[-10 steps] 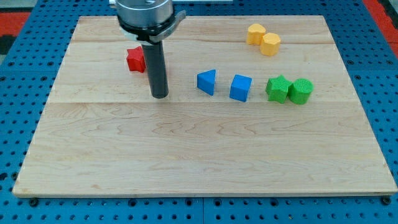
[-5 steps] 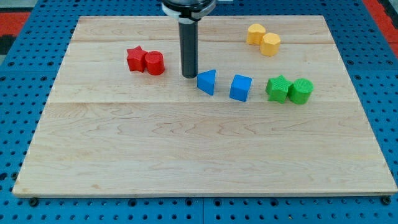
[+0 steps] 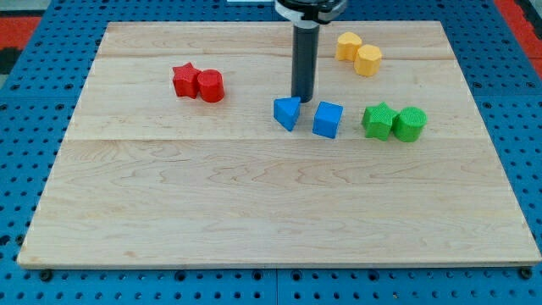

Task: Move the blue triangle to the left of the blue cube

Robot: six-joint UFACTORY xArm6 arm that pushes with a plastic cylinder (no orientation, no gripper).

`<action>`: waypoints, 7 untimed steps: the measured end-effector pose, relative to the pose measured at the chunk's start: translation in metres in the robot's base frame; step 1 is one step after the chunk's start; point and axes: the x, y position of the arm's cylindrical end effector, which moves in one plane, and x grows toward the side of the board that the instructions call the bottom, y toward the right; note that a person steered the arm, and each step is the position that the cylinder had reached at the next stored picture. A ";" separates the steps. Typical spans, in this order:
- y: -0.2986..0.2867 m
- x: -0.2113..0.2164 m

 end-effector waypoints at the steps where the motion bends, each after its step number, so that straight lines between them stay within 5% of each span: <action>1: -0.026 0.009; 3: -0.049 0.011; 5: -0.125 0.085; 7: -0.015 0.091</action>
